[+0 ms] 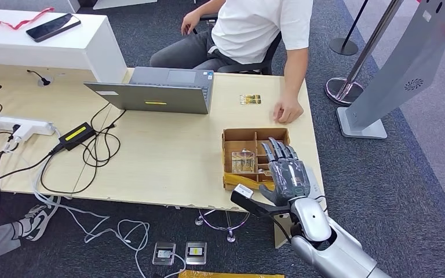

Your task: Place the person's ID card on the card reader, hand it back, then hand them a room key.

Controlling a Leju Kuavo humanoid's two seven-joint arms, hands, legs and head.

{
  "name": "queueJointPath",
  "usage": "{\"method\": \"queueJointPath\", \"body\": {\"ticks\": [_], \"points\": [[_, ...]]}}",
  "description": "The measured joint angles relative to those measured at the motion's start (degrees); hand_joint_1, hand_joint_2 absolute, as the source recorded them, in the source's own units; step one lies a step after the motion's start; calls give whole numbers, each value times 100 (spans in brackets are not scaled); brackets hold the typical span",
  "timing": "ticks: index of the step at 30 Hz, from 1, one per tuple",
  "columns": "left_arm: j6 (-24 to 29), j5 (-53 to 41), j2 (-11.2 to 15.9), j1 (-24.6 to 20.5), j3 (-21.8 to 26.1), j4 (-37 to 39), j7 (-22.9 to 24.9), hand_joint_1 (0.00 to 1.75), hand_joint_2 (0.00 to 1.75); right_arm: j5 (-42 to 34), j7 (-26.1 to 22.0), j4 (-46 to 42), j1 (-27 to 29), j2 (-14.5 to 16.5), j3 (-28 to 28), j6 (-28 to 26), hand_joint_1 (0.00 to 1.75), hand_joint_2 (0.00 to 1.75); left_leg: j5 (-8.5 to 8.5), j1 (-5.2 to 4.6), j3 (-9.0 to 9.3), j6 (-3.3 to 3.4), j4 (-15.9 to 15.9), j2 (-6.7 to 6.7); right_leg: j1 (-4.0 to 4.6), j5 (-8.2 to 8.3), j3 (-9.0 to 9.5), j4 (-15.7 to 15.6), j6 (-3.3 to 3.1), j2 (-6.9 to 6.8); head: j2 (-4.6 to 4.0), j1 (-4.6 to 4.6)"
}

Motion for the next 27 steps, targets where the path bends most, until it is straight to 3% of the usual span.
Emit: {"method": "queueJointPath", "body": {"ticks": [27], "points": [[30, 0, 0, 0, 0, 0, -140, 0, 175, -26, 142, 24, 168, -184, -214, 74, 0, 175, 0, 0, 2, 0, 0, 3, 0, 0, 0, 0, 0, 3, 0, 1]]}}
